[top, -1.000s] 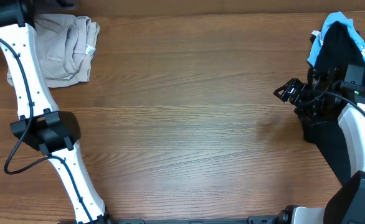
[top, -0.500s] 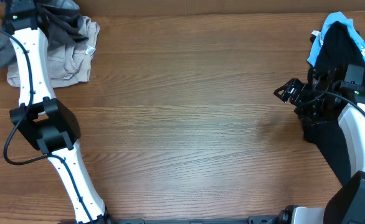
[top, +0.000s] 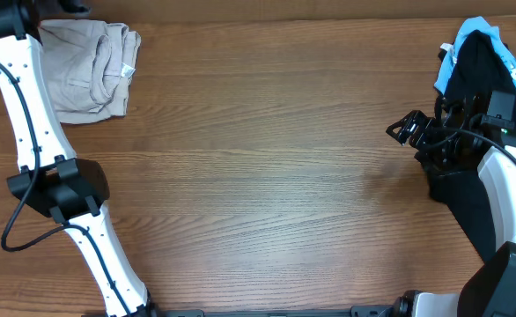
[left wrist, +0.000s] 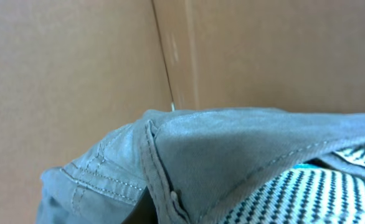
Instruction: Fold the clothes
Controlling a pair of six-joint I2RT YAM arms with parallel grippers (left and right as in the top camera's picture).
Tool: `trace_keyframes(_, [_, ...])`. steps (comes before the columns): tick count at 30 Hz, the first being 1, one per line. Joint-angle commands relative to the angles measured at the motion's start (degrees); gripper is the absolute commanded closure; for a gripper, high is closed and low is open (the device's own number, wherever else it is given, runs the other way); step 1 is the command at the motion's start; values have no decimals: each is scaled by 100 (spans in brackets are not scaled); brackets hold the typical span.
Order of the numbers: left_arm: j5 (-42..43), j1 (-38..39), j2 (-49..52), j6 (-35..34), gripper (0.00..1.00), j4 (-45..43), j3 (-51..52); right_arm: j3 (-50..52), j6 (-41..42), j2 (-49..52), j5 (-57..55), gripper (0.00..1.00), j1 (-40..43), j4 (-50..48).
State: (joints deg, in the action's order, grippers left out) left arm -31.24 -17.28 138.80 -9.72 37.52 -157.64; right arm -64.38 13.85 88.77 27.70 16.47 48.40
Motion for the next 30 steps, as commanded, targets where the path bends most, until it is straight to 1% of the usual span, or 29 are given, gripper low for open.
trace_keyframes(1, [-470,-35,166,74,96,-448,282,-17,-17,-9,66,0,0,-50])
trace_keyframes(11, [-514,-42,678,2,96,-1220,391,-17,-17,-9,68,0,0,-74])
trace_keyframes(14, [-431,-37,695,-85,96,-1064,391,-17,-15,-9,68,0,0,-76])
trace_keyframes(17, [31,17,695,-81,96,-433,391,-17,-15,-9,70,0,0,-79])
trace_keyframes(22, [944,181,695,-81,96,1331,391,-17,-15,-9,90,0,0,-79])
trace_keyframes(24, [1620,289,695,-76,96,2181,391,-17,-17,-9,90,0,0,-79])
trace_keyframes(27, [2367,413,695,-72,96,2966,391,-17,-17,-9,90,0,0,-74])
trace_keyframes(29, [2756,501,695,-52,91,3412,391,-17,-17,-9,90,0,0,-70])
trace_keyframes(30, [2876,542,695,-55,83,3611,391,-17,-17,-9,92,0,0,-70])
